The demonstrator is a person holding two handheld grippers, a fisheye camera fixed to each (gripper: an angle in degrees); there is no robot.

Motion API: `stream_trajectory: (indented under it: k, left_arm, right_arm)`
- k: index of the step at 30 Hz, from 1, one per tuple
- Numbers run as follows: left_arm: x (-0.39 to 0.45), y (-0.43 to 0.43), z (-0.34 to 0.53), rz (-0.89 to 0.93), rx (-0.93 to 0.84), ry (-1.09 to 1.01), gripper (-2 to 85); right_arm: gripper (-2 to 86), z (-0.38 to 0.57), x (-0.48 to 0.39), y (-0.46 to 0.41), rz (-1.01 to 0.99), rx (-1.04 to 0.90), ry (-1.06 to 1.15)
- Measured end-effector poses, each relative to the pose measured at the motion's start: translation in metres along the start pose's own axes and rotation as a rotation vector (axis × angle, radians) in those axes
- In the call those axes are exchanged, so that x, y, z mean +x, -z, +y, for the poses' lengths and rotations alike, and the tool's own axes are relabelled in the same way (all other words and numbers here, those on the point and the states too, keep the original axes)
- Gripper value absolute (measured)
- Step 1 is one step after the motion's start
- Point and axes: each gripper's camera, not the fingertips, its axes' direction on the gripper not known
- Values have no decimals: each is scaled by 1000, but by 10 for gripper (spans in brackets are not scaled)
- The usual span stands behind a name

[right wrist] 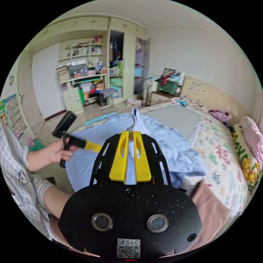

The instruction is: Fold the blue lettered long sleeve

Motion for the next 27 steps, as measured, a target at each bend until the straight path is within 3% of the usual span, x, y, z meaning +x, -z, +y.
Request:
stream_trajectory:
  k: [5, 12, 17, 22, 27]
  left_arm:
    - [-61, 38, -1, 5, 84, 189, 160]
    - [-70, 35, -5, -23, 41, 208, 180]
    - [-72, 50, 3, -64, 41, 206, 134]
    - [-67, 54, 0, -60, -2, 195, 21]
    - [-24, 91, 6, -129, 61, 101, 6]
  right_arm:
    - [60, 88, -97, -72, -295, -149, -12]
    - [72, 150, -152, -44, -283, -164, 29]
    - [72, 187, -198, -27, -375, -210, 219]
    - [65, 195, -190, -2, -406, -154, 245]
    - [49, 199, -98, 46, -406, 4, 112]
